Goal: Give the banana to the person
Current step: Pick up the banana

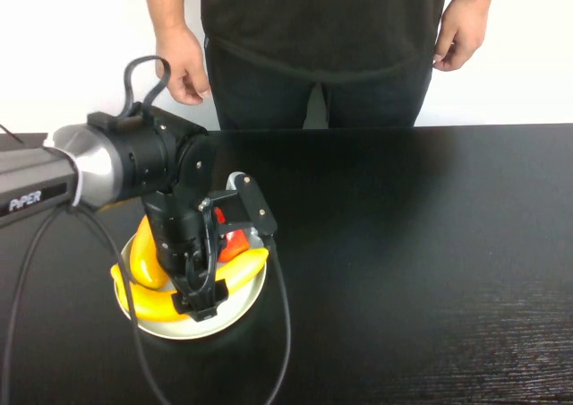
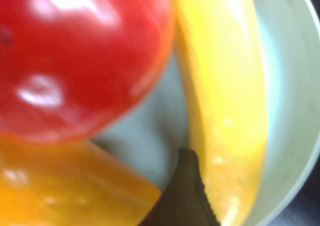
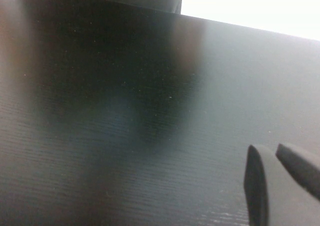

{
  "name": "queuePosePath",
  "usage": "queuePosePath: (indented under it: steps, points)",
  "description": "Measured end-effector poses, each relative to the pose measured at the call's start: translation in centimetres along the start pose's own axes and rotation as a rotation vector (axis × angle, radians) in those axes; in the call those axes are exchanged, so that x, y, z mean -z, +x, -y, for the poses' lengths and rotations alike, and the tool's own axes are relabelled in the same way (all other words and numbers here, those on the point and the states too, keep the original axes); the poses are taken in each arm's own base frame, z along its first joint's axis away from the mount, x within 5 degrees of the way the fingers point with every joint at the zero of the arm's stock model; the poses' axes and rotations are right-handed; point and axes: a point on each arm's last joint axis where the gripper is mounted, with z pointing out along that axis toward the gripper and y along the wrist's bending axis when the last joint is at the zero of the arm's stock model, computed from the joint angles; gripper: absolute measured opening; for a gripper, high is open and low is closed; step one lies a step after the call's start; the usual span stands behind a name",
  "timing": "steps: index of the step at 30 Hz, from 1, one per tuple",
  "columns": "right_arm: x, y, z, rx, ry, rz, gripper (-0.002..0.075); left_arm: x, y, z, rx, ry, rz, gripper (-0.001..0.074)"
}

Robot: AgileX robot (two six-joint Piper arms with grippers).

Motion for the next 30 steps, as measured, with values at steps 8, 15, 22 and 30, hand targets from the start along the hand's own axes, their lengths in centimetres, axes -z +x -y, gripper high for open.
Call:
queuePosePath:
  steps: [8,15,22,30]
  points:
    - [0.0,0.0,0.0,-0.001,-0.001,0.000,-0.0007,-1.7,-0.5,-0.3,-0.001,0.001,0.000,0.0525]
    - [0.0,0.0,0.0,-0.001,-0.001,0.000,-0.0007,-3.4,-0.6,-0.3,-0.004,0.032,-0.032,0.0515]
    - [0.0,0.0,0.0,-0.001,-0.001,0.000,-0.0007,-4.8,-0.9,-0.6,-0.012,0.020,-0.028,0.0365]
    - [0.0,0.0,0.0,-0.001,-0.001,0.000,-0.0007,-4.1,-0.7,-0.6,-0.015,0.020,-0.045,0.0283]
